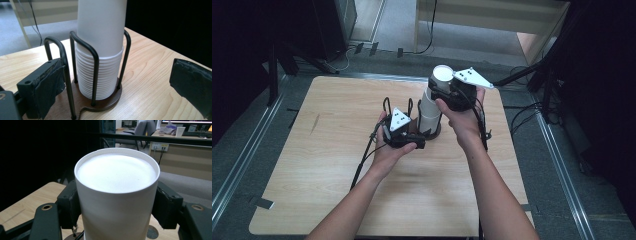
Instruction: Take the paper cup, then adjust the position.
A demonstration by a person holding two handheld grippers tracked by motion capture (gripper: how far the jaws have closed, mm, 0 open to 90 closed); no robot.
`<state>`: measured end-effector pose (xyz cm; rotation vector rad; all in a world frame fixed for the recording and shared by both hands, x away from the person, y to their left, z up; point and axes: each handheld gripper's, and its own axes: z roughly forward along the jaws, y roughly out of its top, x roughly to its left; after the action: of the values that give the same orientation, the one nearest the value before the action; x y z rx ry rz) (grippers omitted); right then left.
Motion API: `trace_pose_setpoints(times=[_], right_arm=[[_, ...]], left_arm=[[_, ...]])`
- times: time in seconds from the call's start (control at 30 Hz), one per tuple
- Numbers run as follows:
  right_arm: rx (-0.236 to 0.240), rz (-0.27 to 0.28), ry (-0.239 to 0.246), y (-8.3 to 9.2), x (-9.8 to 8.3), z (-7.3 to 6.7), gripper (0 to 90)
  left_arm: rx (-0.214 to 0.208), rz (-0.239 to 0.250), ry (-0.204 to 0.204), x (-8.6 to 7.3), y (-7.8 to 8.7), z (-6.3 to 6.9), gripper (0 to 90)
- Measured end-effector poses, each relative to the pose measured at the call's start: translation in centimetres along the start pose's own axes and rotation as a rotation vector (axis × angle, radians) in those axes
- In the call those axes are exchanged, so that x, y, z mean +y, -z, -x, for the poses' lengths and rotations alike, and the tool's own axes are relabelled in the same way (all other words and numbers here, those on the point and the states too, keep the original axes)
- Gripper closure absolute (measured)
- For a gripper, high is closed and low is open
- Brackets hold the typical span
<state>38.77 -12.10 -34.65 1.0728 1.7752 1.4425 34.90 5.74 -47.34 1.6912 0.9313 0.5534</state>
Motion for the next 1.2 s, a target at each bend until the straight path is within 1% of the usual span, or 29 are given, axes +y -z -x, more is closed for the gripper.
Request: trace_pose_setpoints(times=[0.07,0.17,0.2,0.37,0.43,0.5,0.53,0.57,0.6,0.63,0.67,0.77,0.8,0.87,0.9,1.0,1.17,1.2], right_arm=[[0.009,-0.006,-0.005,0.3,-0.1,-0.2,32.8],[0.016,-0.005,-0.003,0.6,-0.4,-0.4,32.8],[0.018,-0.011,-0.005,0.9,-0.8,-0.5,32.8],[0.018,-0.021,-0.016,1.4,-1.6,-0.5,32.7],[0.018,-0.013,-0.021,1.8,-2.0,-0.5,32.7],[0.017,-0.01,-0.028,2.2,-2.2,-0.5,32.7],[0.012,-0.008,-0.03,2.7,-2.4,-0.5,32.7],[0.012,-0.008,-0.03,2.7,-2.4,-0.5,32.7],[0.006,0.003,-0.017,3.2,-2.5,-0.6,32.6],[0.006,0.003,-0.017,3.2,-2.5,-0.6,32.6],[0.009,0.011,-0.017,3.7,-2.4,-0.5,32.6],[0.016,0.014,-0.02,4.1,-2.4,-0.5,32.6],[0.015,0.006,-0.025,4.5,-2.4,-0.6,32.6],[0.017,0.001,-0.027,4.7,-2.5,-0.6,32.5],[0.019,-0.014,-0.024,4.9,-2.7,-0.7,32.5],[0.028,-0.023,-0.012,5.2,-3.2,-0.9,32.3],[0.029,-0.041,-0.01,5.5,-3.9,-1.2,32.2],[0.04,-0.047,-0.021,5.7,-4.2,-1.3,32.2]], left_arm=[[-0.014,0.001,-0.003,0.0,0.1,0.1,0.2],[-0.023,0.0,-0.01,0.0,0.1,0.3,0.0],[-0.032,-0.001,-0.007,0.0,0.3,0.4,0.0],[-0.039,0.001,-0.019,0.0,0.6,0.6,0.0],[-0.045,0.003,-0.014,-0.1,0.7,0.7,0.0],[-0.048,0.0,-0.021,-0.2,0.9,0.8,0.0],[-0.053,0.0,-0.025,-0.2,1.1,0.9,0.0],[-0.053,0.0,-0.025,-0.2,1.1,0.9,0.0],[-0.056,0.001,-0.028,-0.2,1.1,0.9,0.0],[-0.056,0.001,-0.031,-0.2,1.2,1.0,0.0],[-0.061,0.005,-0.029,-0.1,1.3,1.1,0.0],[-0.067,0.008,-0.029,-0.1,1.4,1.2,0.0],[-0.072,0.011,-0.031,-0.1,1.5,1.4,0.0],[-0.082,0.012,-0.032,-0.1,1.5,1.7,0.0],[-0.087,0.016,-0.035,-0.2,1.6,1.8,0.0],[-0.112,0.024,-0.044,-0.3,1.8,2.4,0.0],[-0.127,0.027,-0.052,-0.4,2.1,2.5,0.0],[-0.137,0.025,-0.055,-0.5,2.2,2.6,0.0]])
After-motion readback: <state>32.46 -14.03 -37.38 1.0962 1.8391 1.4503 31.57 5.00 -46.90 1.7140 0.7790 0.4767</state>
